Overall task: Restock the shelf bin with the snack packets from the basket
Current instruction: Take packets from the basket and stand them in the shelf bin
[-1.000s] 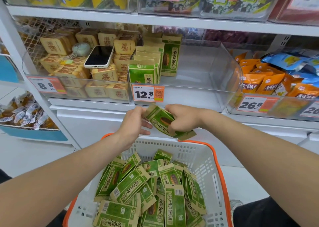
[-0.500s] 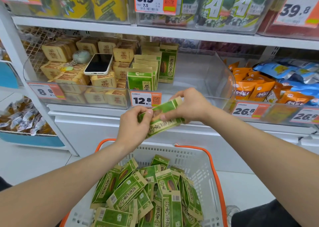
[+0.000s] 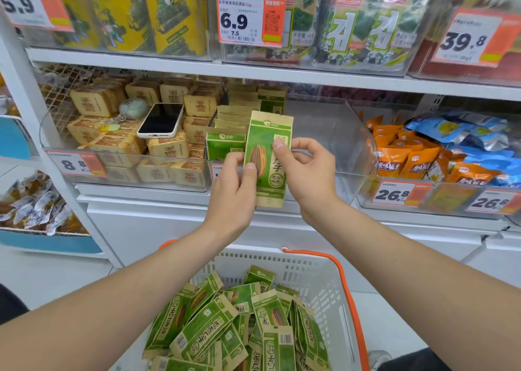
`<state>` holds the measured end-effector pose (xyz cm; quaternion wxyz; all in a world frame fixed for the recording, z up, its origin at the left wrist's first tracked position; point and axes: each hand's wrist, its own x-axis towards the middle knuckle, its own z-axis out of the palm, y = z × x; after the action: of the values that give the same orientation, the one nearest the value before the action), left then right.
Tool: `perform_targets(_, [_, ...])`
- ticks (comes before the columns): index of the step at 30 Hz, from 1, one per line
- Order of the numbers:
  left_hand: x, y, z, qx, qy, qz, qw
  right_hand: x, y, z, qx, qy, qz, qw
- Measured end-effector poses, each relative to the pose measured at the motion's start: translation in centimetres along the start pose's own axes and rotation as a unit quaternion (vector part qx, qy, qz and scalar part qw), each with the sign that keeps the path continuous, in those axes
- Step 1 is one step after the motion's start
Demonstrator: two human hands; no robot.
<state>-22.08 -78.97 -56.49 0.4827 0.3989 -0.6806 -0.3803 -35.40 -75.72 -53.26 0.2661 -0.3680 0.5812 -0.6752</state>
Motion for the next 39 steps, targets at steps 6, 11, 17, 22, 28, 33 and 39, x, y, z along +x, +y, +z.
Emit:
perform_targets(6, [1.8,1.8,-0.3,-0.031,0.072,-0.018,0.997,-0.1,-1.2,-0.1,0.010,-0.044,-0.010,0.999])
perform_targets(11, [2.1,2.5,0.2,-0.017,0.133,0.003,0.991,-0.3,-2.0,-0.2,0.081,-0.088,0.041,0.992])
perform_targets(17, [2.8,3.3,0.2,0.039,0.144,0.062,0.987,1.3,-2.9,-1.0,0.136,-0.167,0.162,0.963])
perform_targets(22, [3.6,3.1,0.2,0.103,0.130,0.095,0.982,2.5,-2.9,-1.0,0.079,-0.180,0.133,0.972])
perform_targets(28, [4.8,3.6,-0.7,0.204,0.150,0.137,0.958,3.5,-3.4,0.3,-0.076,-0.203,0.009,0.976])
perform_targets(33, [5.6,3.5,-1.5,0.280,0.176,0.204,0.921,7.7,-2.0,0.7,-0.132,-0.041,0.045,0.989])
perform_targets(39, [7.2,0.3,-1.9,0.400,0.103,0.170,0.895,12.2,-1.2,0.2,0.018,0.016,0.173,0.985])
